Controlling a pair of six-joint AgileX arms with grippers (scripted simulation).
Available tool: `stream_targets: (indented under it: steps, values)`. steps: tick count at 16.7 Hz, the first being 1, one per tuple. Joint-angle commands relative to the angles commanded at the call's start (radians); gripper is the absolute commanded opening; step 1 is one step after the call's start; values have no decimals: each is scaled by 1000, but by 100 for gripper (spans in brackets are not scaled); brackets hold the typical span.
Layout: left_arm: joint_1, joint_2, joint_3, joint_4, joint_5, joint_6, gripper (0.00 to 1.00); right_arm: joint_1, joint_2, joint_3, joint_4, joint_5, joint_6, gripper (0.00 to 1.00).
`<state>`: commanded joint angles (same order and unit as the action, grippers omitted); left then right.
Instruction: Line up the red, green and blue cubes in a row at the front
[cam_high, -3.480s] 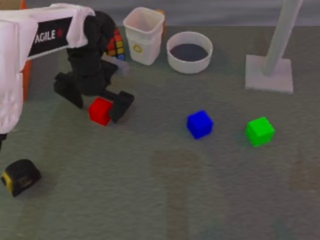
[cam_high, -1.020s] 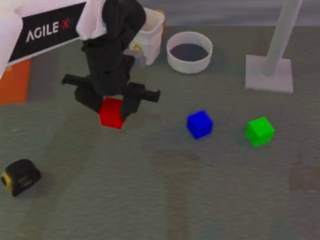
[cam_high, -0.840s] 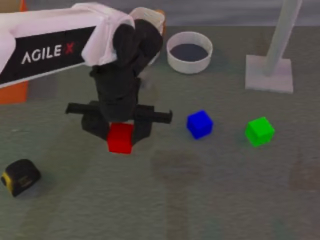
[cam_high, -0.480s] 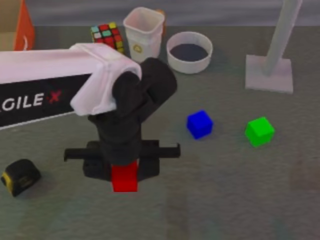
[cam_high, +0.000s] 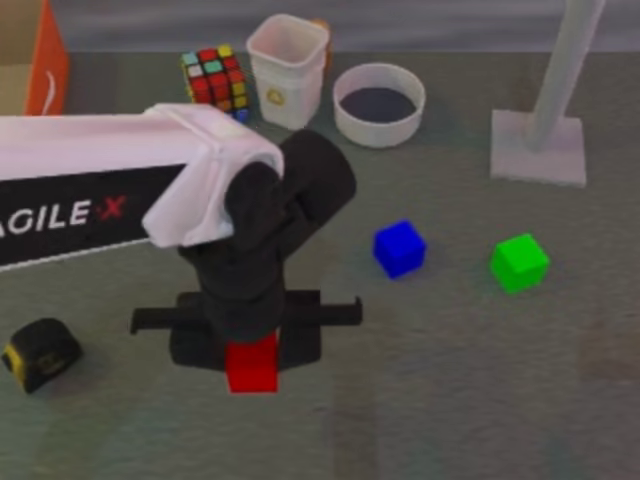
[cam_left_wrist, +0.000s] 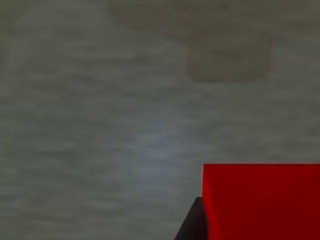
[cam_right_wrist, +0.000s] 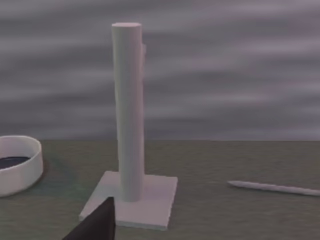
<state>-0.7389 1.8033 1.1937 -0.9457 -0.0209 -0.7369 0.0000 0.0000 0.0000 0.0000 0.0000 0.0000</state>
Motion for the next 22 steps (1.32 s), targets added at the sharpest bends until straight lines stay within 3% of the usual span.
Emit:
stream_targets:
  steps: [6, 11, 22]
  values:
    - [0, 90, -117, 219, 1, 0, 0, 0, 0, 0, 0, 0, 0, 100]
    - [-1, 99, -128, 234, 1, 0, 0, 0, 0, 0, 0, 0, 0, 100]
    - [-1, 99, -128, 234, 1, 0, 83, 0, 0, 0, 0, 0, 0, 100]
